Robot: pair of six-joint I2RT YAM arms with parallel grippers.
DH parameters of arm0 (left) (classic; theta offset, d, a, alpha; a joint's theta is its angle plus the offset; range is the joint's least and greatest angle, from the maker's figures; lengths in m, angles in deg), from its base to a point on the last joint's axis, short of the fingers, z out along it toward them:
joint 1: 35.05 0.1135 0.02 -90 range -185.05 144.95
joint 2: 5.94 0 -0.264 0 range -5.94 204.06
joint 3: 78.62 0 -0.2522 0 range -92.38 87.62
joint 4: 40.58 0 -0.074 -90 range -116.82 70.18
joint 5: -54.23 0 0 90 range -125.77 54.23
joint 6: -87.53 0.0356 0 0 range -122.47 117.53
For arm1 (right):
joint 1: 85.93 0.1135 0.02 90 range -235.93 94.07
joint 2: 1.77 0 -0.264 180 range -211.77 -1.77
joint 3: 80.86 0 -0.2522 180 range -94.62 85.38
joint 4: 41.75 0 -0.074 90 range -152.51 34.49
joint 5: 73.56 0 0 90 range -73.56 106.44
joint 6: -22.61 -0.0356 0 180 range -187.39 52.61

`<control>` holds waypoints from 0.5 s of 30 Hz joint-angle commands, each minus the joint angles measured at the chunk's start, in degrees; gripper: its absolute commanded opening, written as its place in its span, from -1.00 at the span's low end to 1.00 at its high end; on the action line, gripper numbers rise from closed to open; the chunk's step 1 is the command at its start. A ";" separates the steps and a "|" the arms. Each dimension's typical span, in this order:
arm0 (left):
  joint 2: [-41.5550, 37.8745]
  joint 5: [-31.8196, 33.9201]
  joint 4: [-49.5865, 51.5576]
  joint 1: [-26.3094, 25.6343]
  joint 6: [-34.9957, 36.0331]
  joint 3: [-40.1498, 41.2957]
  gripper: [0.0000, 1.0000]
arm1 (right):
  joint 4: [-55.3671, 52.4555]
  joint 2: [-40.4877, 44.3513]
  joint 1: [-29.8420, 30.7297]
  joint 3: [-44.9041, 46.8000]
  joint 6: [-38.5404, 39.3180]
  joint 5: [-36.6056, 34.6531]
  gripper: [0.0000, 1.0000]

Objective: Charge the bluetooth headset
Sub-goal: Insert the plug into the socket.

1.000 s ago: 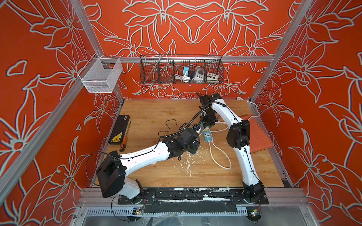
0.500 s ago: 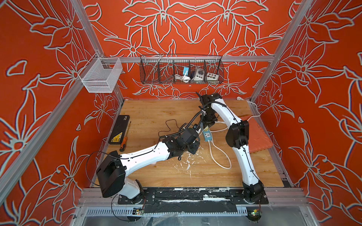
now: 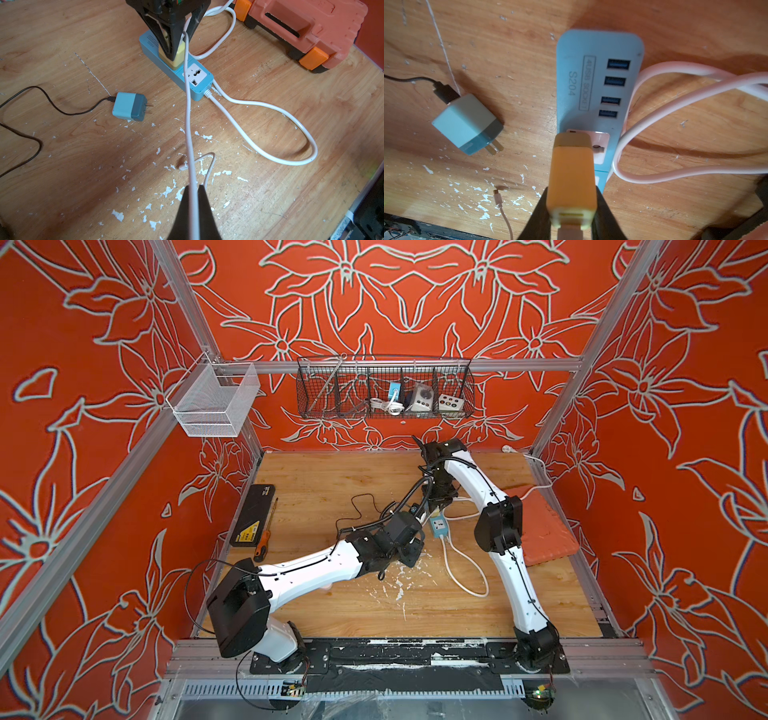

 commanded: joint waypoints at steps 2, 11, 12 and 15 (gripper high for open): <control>0.35 -0.25 0.28 0.28 -0.40 -0.54 -1.00 | 0.38 -9.66 -0.19 1.39 0.09 -4.37 -1.00; 1.38 -0.42 0.45 0.53 -0.69 -0.80 -1.00 | 0.04 -14.25 1.28 -0.49 -0.51 -4.72 -1.00; 1.38 -0.43 0.45 0.57 -0.70 -0.69 -1.00 | -0.08 -14.64 1.54 -0.73 -0.43 -4.95 -1.00; 1.40 -0.42 0.38 0.62 -0.78 -0.60 -1.00 | -0.86 -15.66 1.96 -2.29 -0.58 -5.28 -1.00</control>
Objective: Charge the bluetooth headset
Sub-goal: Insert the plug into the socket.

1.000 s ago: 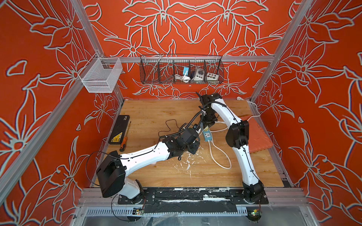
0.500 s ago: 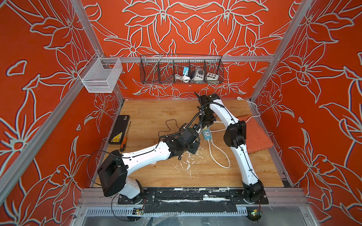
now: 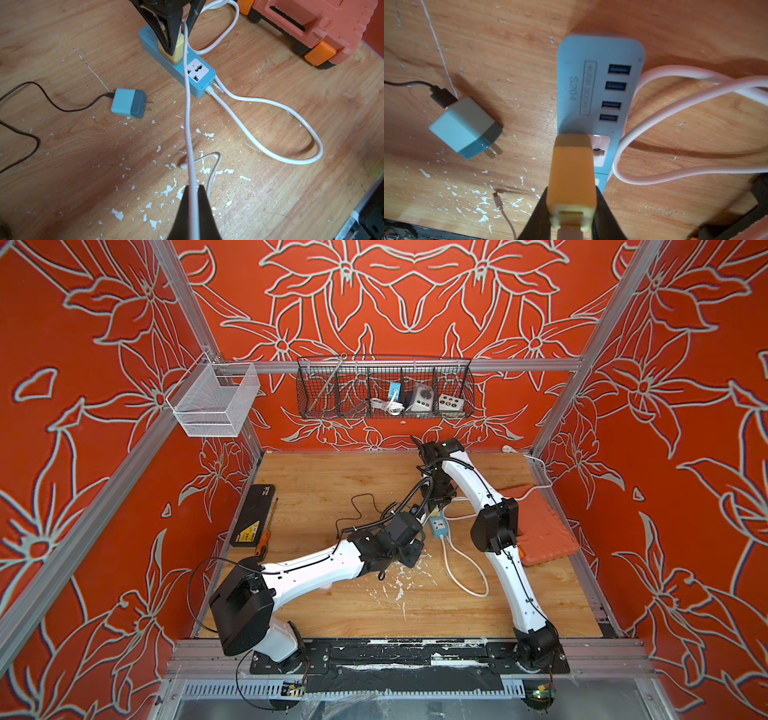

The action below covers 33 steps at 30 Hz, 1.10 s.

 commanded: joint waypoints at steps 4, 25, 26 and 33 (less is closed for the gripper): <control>0.53 -0.45 0.25 0.29 -0.58 -0.64 -1.00 | 2.68 -11.00 1.15 3.21 -0.78 -3.58 -1.00; -0.03 -0.54 0.21 0.29 -0.83 -0.36 -1.00 | 2.48 -8.51 1.64 2.81 -1.27 -4.53 -0.81; 0.02 -0.53 0.21 0.29 -0.85 -0.32 -1.00 | 2.47 -8.27 1.62 2.81 -1.29 -4.59 -0.78; -0.13 -0.80 0.08 0.29 -0.91 -0.30 -1.00 | 2.48 -6.49 1.64 2.56 -1.49 -5.71 -0.64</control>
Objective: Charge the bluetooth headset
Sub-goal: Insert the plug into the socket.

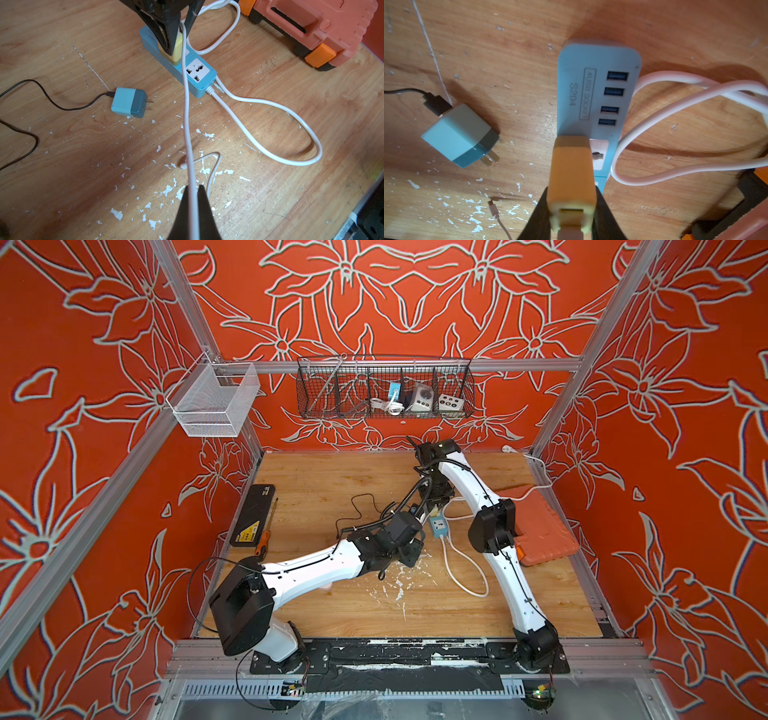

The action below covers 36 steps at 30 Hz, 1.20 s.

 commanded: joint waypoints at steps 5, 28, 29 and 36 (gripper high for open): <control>-0.23 -0.67 0.24 0.18 -0.53 -0.13 -1.00 | 2.56 -5.67 0.35 3.03 -0.45 -3.54 -0.56; 0.42 -0.38 0.76 0.18 -0.26 -0.50 -1.00 | 5.28 3.82 -0.30 3.92 -1.95 -5.57 -0.23; 0.45 -0.40 0.76 0.18 -0.28 -0.48 -1.00 | 5.36 4.17 -0.31 3.88 -1.95 -5.65 -0.22; 0.79 -0.32 1.02 0.18 -0.18 -0.56 -1.00 | 6.15 8.49 -0.33 4.55 -2.21 -6.86 -0.12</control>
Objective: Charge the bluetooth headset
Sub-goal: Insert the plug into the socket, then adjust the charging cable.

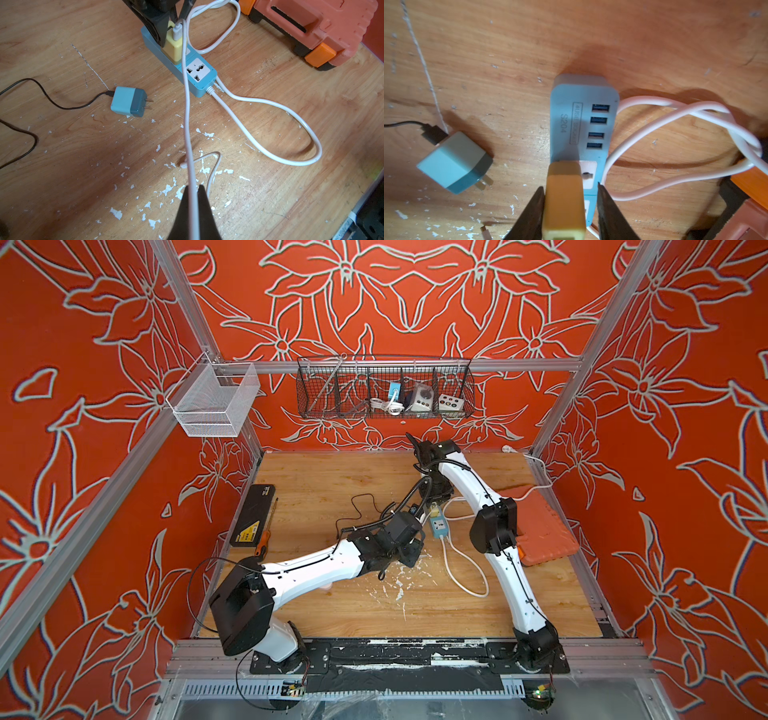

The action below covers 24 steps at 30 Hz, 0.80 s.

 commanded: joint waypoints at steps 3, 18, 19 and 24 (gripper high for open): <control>1.09 -0.13 1.05 0.18 0.08 -0.72 -1.00 | 0.95 7.60 -0.44 2.15 -0.78 -2.83 -0.10; 1.97 -2.40 3.66 1.91 0.17 -3.62 -1.00 | 30.47 48.23 -0.79 51.61 -3.17 2.16 -0.15; 1.84 -3.10 3.89 2.23 0.11 -3.95 -1.00 | 34.18 52.46 -0.79 57.12 -3.52 3.76 -0.16; 1.84 -5.84 5.38 3.67 0.15 -6.44 -1.00 | 50.25 68.36 -0.66 79.15 -4.17 16.54 -0.12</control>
